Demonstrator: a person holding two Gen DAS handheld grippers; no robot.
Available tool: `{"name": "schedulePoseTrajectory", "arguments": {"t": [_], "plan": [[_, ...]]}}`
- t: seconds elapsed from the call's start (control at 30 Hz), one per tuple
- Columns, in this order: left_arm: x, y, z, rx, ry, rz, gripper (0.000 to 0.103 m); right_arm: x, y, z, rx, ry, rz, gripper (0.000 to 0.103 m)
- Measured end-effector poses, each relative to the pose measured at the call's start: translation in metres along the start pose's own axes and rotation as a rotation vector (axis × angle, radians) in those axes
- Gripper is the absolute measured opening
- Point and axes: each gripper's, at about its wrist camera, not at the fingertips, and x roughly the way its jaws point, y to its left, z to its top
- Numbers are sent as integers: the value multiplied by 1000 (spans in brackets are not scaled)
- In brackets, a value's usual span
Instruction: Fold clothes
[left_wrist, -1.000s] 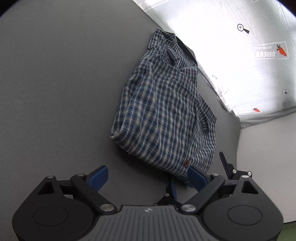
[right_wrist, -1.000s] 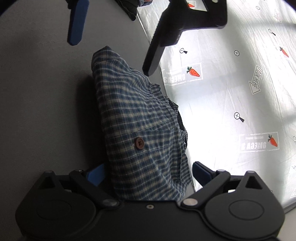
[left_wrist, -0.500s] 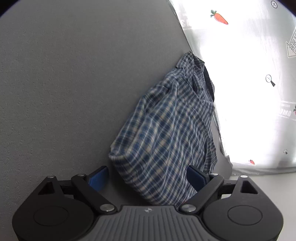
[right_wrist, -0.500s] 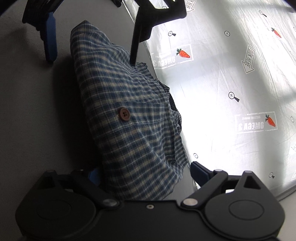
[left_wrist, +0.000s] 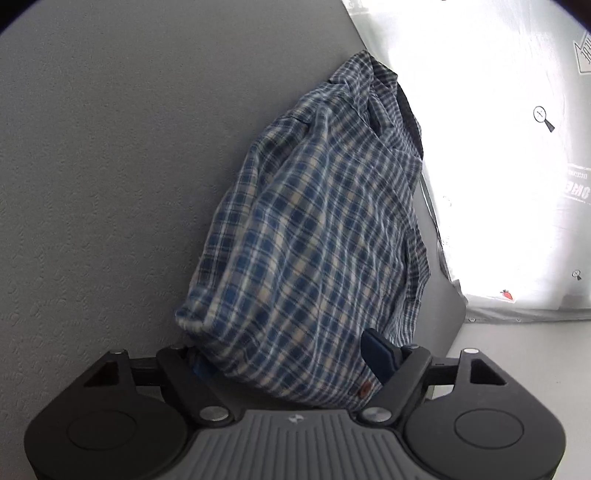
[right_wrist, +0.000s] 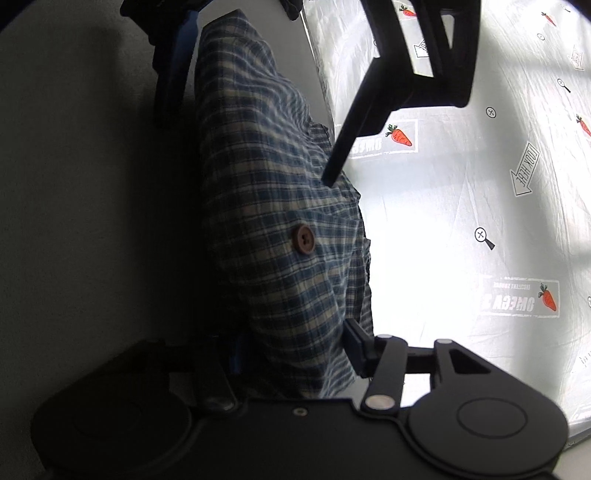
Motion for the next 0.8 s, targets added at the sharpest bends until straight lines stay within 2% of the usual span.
{"name": "schedulePoseTrajectory", "arguments": {"t": [0.03,0.07,0.1,0.13,0.17,0.2,0.23,0.27,0.37,0.5,0.6,0.67,0.73,0.8], "plan": [[2,1,3,-15,-13,3,75,0,-2,1,1,-3,7,50],[4,2,6,-30,-26,6,65,0,-3,3,3,-5,14,50],[5,3,9,-41,-37,11,50,1,-5,4,4,-8,21,50],[7,0,10,-25,-39,24,41,-2,-12,6,10,-15,51,50],[9,-3,11,-9,-42,36,27,-7,-21,7,18,-23,92,47],[10,-7,11,8,-44,50,19,-11,-30,8,26,-32,133,44],[9,-13,9,37,-52,67,16,-16,-40,9,34,-40,174,28],[7,-20,8,66,-60,85,13,-20,-49,10,42,-49,214,21],[-10,-35,2,95,-59,95,10,-34,-77,13,66,-74,337,13],[-62,-46,-10,44,-16,50,10,-52,-113,17,98,-107,500,12],[-106,-43,-33,-24,12,78,10,-85,-168,13,203,-172,710,12],[-122,-32,-45,-109,52,111,10,-100,-198,10,279,-200,852,12],[-125,-23,-48,-172,80,137,11,-106,-214,11,300,-216,948,12],[-122,-14,-46,-224,100,163,11,-102,-212,13,296,-216,996,11]]}}
